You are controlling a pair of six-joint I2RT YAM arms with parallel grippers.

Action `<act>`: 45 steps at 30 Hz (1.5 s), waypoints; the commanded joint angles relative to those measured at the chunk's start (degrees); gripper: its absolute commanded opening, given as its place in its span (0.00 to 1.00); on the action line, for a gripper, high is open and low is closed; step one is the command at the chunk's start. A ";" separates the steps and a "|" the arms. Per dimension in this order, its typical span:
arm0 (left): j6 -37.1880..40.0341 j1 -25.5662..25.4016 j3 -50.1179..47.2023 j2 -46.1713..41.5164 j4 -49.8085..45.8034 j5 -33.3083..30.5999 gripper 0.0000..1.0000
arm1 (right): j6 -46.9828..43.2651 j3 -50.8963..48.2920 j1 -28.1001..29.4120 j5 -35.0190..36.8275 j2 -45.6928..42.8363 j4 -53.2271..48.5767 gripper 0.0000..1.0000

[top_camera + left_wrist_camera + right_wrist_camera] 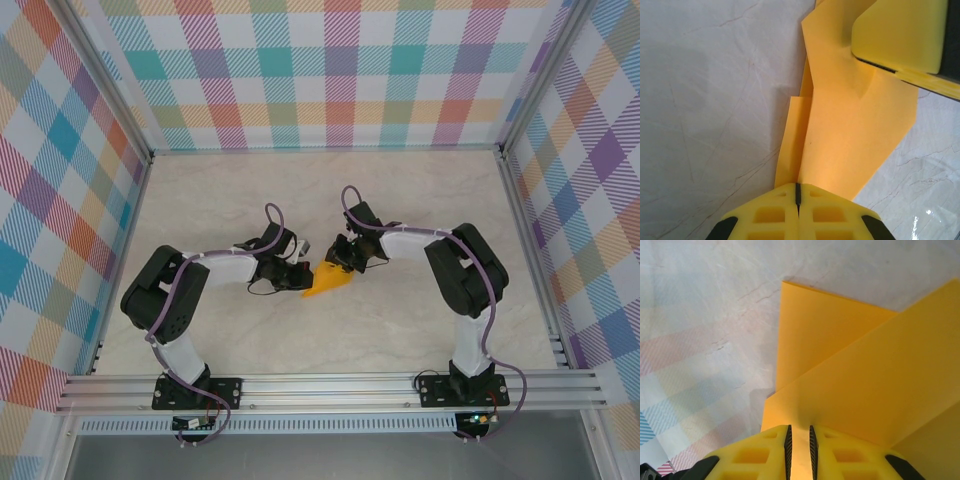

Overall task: Fold a paper plane with a square sheet of paper (pick it up from the middle)
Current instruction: Fourth fold the wing at the center of the table.

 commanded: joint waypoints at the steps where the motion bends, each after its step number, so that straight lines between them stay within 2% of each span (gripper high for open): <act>1: 0.80 -0.38 0.96 0.62 -2.64 0.26 0.05 | -2.64 -1.58 -0.55 -2.16 -2.46 4.02 0.19; 7: 0.34 -0.35 1.02 0.74 -2.22 0.58 0.05 | -4.86 -2.99 0.77 -4.32 -3.80 5.53 0.19; 22: -0.73 -0.35 1.39 1.84 -1.76 0.26 0.03 | -9.66 -4.72 5.42 -1.54 -4.55 4.98 0.17; 45: -1.81 -0.35 1.03 1.64 -2.38 -1.30 0.01 | -8.49 -9.36 2.66 -3.52 -3.41 15.05 0.16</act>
